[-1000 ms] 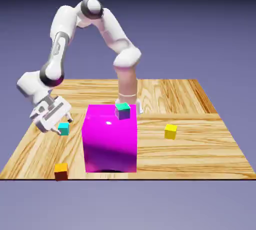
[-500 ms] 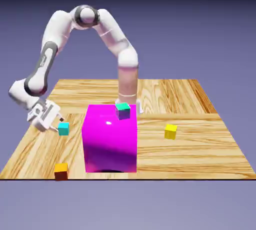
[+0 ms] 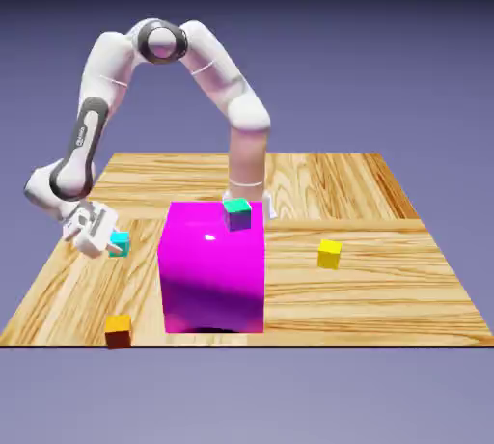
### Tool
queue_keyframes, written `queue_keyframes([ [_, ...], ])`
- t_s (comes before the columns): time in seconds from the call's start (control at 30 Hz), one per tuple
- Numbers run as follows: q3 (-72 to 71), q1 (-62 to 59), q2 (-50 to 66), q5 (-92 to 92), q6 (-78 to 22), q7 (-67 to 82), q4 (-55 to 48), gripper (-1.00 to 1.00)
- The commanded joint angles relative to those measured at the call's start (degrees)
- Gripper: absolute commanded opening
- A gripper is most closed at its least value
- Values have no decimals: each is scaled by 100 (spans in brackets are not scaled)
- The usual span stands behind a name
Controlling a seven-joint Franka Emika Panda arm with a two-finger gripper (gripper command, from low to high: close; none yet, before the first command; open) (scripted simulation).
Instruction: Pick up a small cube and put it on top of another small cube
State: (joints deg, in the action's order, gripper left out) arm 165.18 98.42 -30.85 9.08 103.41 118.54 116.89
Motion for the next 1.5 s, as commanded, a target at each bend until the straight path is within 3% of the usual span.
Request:
queue_keyframes([
  [0.0, -207, -107, 208, 64, -128, 123, -57, -100],
  [1.23, -7852, -4045, 7891, 1883, -4958, 4512, -2175, -100],
  [1.47, -7719, -3439, 8042, 2022, -4366, 4638, -1143, -100],
])
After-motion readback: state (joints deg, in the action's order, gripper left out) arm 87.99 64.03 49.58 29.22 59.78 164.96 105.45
